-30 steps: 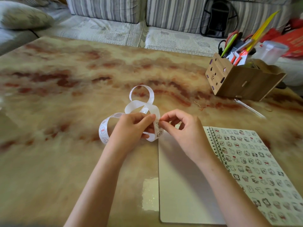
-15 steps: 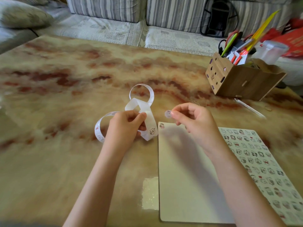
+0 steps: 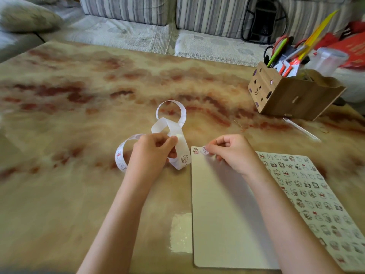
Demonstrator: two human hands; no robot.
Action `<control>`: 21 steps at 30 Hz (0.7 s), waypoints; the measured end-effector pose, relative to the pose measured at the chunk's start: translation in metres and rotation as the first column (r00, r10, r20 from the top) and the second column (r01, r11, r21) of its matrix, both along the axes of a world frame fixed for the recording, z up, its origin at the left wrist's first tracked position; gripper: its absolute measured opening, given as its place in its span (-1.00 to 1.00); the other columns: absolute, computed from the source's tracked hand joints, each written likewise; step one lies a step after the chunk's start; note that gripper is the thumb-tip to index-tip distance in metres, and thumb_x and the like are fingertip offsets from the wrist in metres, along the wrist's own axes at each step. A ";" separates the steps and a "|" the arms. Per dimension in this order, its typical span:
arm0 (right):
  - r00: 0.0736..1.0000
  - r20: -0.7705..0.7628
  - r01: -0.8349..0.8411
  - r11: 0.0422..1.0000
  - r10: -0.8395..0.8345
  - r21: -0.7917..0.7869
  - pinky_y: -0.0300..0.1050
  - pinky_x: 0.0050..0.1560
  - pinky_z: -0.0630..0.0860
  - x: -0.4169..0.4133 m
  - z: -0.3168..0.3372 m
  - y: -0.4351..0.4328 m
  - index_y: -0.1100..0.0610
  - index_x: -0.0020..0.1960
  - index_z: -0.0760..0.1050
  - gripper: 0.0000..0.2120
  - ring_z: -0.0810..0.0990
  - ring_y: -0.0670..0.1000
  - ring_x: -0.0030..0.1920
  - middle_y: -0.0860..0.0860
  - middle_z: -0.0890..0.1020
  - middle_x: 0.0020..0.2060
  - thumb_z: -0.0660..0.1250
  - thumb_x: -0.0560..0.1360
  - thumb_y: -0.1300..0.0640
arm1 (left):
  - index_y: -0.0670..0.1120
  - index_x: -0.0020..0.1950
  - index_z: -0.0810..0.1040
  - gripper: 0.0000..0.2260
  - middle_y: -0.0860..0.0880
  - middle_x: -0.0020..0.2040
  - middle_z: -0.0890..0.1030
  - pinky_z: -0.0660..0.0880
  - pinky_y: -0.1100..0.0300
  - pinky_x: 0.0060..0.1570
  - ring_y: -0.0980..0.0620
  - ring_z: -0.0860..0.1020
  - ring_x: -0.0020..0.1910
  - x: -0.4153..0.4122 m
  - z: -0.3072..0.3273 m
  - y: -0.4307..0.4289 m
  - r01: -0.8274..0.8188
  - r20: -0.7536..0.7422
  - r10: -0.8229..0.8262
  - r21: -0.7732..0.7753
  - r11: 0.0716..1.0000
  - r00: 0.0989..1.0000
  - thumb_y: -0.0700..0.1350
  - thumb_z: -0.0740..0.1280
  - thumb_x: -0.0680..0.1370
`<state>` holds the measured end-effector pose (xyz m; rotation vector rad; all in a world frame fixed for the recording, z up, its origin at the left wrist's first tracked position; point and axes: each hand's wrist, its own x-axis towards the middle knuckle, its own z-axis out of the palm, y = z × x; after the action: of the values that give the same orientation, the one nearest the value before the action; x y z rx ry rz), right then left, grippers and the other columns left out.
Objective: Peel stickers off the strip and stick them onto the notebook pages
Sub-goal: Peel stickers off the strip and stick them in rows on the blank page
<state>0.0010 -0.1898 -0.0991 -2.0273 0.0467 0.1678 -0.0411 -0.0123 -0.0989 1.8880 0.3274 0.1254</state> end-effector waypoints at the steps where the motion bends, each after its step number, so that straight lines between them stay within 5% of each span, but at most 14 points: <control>1: 1.000 0.001 0.002 1.000 -0.002 -0.005 -0.21 -0.36 0.35 0.001 -0.001 0.000 0.14 -0.28 0.58 -0.89 0.44 -0.07 -0.46 0.04 0.63 -0.36 0.42 0.42 0.27 | -0.11 -0.13 0.66 -0.81 0.00 -0.24 0.69 0.52 0.26 -0.12 0.06 0.66 -0.16 0.000 0.000 0.000 0.000 0.000 0.000 -0.003 1.000 1.000 -0.08 0.30 0.56; 11: 0.999 0.019 -0.026 1.000 0.026 0.003 -0.24 -0.33 0.38 0.005 -0.006 -0.004 0.20 -0.20 0.61 -0.97 0.44 -0.07 -0.44 0.05 0.65 -0.33 0.44 0.41 0.26 | -0.11 -0.14 0.66 -0.81 0.00 -0.25 0.69 0.53 0.19 -0.06 0.04 0.66 -0.15 0.000 0.000 0.000 0.001 -0.008 -0.001 -0.001 1.000 1.000 -0.08 0.30 0.56; 17: 0.999 0.007 -0.054 0.998 0.054 0.015 -0.43 -0.45 0.34 0.006 -0.005 -0.006 0.23 -0.14 0.63 -0.96 0.41 -0.18 -0.52 0.00 0.63 -0.37 0.45 0.42 0.25 | -0.11 -0.14 0.66 -0.81 0.00 -0.24 0.69 0.52 0.21 -0.07 0.05 0.66 -0.15 -0.001 0.000 0.001 0.003 -0.013 -0.003 -0.001 1.000 1.000 -0.07 0.30 0.56; 21: 0.998 0.017 -0.063 0.998 0.064 -0.020 -0.32 -0.41 0.34 0.007 -0.005 -0.004 0.18 -0.20 0.62 -0.97 0.40 -0.13 -0.50 -0.03 0.63 -0.40 0.44 0.42 0.26 | -0.10 -0.15 0.65 -0.81 0.02 -0.24 0.69 0.49 0.26 -0.14 0.06 0.66 -0.14 -0.001 0.001 0.000 0.003 -0.017 -0.003 -0.001 1.000 1.000 -0.07 0.30 0.56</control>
<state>0.0075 -0.1941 -0.1041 -2.0504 -0.0273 0.1905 -0.0419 -0.0119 -0.0983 1.8897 0.3365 0.1073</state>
